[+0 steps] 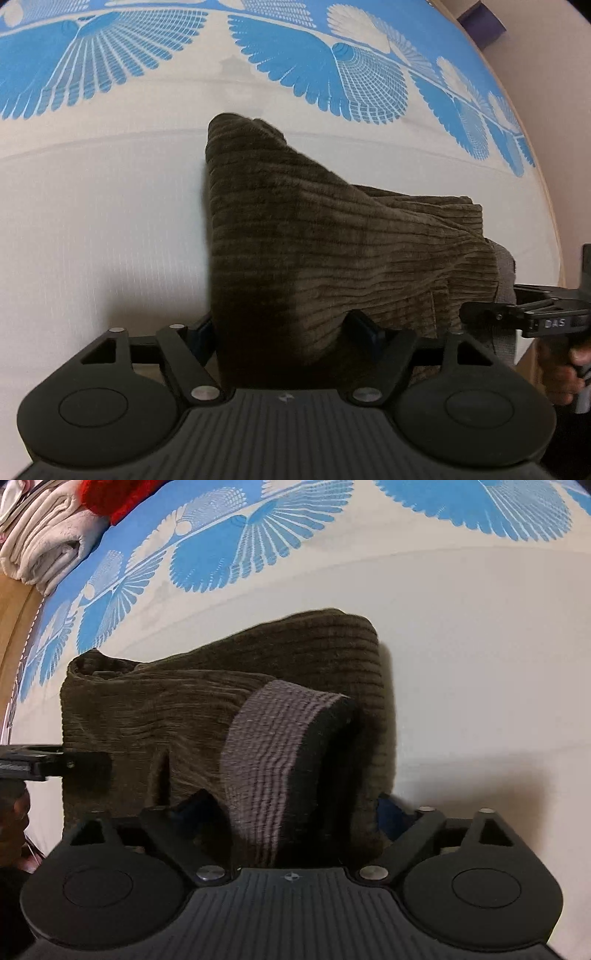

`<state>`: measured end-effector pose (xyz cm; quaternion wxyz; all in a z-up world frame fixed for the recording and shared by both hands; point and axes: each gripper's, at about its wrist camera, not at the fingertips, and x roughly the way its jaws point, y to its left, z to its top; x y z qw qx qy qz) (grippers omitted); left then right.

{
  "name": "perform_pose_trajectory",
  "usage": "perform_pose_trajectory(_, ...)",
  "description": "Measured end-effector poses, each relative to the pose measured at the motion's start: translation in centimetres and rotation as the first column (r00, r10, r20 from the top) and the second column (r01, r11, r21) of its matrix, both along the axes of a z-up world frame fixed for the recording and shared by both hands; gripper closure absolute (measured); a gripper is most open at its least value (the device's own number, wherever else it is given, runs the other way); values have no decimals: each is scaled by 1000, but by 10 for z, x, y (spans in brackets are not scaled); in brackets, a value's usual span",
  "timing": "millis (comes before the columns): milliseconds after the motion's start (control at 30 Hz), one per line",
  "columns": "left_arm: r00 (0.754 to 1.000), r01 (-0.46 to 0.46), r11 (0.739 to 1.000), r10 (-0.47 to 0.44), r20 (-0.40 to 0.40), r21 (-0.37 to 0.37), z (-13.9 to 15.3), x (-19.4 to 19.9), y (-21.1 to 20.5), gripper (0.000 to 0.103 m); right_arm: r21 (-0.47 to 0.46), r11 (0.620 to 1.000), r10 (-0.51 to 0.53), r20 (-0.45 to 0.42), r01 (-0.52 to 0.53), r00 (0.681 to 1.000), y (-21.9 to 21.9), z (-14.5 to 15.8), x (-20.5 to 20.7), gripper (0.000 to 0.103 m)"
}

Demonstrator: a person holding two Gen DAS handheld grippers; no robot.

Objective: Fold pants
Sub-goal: 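Open the right gripper to release the waistband and pull both tools back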

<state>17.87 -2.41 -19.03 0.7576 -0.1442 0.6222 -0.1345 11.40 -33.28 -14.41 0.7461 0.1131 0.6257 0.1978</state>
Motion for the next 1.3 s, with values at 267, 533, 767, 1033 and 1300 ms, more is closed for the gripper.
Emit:
perform_pose_trajectory(267, 984, 44, 998, -49, 174, 34, 45, 17, 7, 63, 69, 997, -42, 98, 36, 994, 0, 32, 19, 55)
perform_pose_trajectory(533, 900, -102, 988, 42, 435, 117, 100, 47, 33, 62, 131, 991, -58, 336, 14, 940, 42, 79, 57, 57)
perform_pose_trajectory(767, 860, -332, 928, 223, 459, 170, 89, 67, 65, 51, -47, 979, -153, 478, 199, 865, 79, 72, 97, 42)
perform_pose_trajectory(1033, 950, -60, 983, 2, 312, 176, 64, 59, 30, 51, -81, 994, -32, 433, 74, 901, 92, 61, 96, 40)
perform_pose_trajectory(1300, 950, -34, 915, -96, 297, 402, 50, 37, -10, 34, -188, 979, -20, 305, 80, 952, 84, 31, 91, 23)
